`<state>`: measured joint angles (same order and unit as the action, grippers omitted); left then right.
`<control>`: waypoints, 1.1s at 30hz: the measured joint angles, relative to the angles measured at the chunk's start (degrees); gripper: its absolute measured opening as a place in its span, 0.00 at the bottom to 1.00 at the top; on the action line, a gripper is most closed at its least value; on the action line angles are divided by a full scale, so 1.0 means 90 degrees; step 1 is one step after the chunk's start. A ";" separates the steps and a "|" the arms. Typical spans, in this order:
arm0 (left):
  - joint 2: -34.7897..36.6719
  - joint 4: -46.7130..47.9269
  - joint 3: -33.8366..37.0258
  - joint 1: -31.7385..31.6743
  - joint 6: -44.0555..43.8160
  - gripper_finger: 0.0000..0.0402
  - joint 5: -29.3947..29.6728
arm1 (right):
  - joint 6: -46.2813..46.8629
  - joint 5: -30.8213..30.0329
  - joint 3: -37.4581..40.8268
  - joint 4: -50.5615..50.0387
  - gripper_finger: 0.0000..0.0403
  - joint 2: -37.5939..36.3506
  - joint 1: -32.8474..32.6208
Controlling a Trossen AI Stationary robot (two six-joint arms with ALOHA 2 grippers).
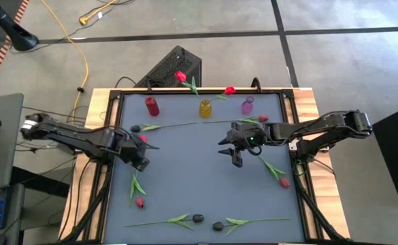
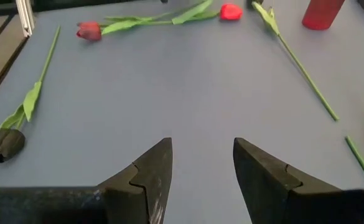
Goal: Sort flowers into vase by color
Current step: Put the red tulip into the yellow vase
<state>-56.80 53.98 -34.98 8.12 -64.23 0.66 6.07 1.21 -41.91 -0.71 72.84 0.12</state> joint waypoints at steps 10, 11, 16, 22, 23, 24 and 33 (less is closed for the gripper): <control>-0.1234 -0.0373 0.0151 0.0390 -0.0262 0.39 -0.0082 | 0.0111 0.0000 0.0000 -0.0010 0.49 0.0002 -0.0052; -0.1359 -0.0439 0.0150 0.0433 -0.0261 0.39 -0.0111 | 0.0113 0.0000 0.0000 -0.0010 0.49 0.0002 -0.0051; -0.2003 -0.0501 0.0150 0.0562 -0.0276 0.39 -0.0147 | 0.0118 0.0000 0.0000 -0.0005 0.49 0.0002 -0.0046; -0.2516 -0.0701 0.0114 0.0570 -0.0047 0.39 -0.0270 | 0.0123 0.0000 0.0000 -0.0005 0.49 0.0002 -0.0046; -0.2532 -0.0739 0.0112 0.0569 0.0014 0.38 -0.0291 | 0.0124 0.0000 0.0000 -0.0005 0.49 0.0002 -0.0046; -0.2532 -0.0772 0.0116 0.0568 0.0043 0.37 -0.0303 | 0.0125 0.0000 0.0000 -0.0005 0.49 0.0002 -0.0046; -0.2473 -0.0875 -0.0028 0.0571 0.0358 0.04 -0.0302 | 0.0111 -0.0155 0.0000 -0.0010 0.49 0.0002 -0.0039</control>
<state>-79.06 46.11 -35.23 13.26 -61.01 -2.06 7.07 -0.19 -41.91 -0.80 72.86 -0.23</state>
